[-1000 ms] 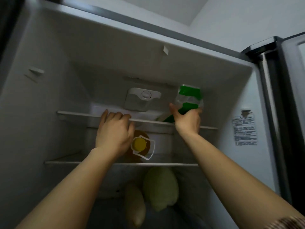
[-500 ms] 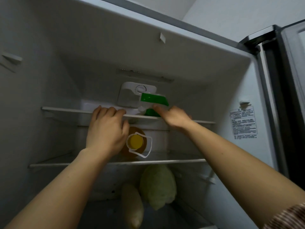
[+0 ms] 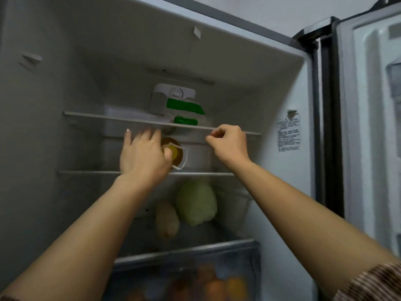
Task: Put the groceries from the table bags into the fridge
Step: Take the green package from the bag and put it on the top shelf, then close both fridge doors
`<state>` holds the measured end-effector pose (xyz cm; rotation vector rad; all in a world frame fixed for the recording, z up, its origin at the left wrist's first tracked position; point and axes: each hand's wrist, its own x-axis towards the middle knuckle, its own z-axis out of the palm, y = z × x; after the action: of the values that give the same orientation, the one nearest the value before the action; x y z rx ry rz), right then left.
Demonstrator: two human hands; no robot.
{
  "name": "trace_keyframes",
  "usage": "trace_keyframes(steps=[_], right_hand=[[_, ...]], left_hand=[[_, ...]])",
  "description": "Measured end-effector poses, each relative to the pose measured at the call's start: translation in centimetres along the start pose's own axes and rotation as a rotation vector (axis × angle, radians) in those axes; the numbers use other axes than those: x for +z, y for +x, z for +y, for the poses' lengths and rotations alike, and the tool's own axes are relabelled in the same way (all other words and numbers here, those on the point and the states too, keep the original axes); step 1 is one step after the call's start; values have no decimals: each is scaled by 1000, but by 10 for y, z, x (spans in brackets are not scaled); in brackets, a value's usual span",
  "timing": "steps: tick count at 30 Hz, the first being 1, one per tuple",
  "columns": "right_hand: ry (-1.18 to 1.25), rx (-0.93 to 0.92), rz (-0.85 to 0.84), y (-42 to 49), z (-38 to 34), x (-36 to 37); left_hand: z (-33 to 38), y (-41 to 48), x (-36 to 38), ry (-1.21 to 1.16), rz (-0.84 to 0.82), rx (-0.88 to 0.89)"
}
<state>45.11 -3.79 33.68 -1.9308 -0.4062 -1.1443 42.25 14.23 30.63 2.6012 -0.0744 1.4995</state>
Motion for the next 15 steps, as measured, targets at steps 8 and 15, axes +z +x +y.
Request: trace_keyframes(steps=[8,15], right_hand=[[-176,-27,-289,-109,8,-79],[-323,-164,-425,-211,6,-179]], left_hand=[[46,-120,-36,-79,-172,-194],[89,-232,-114,82,-224,-252]])
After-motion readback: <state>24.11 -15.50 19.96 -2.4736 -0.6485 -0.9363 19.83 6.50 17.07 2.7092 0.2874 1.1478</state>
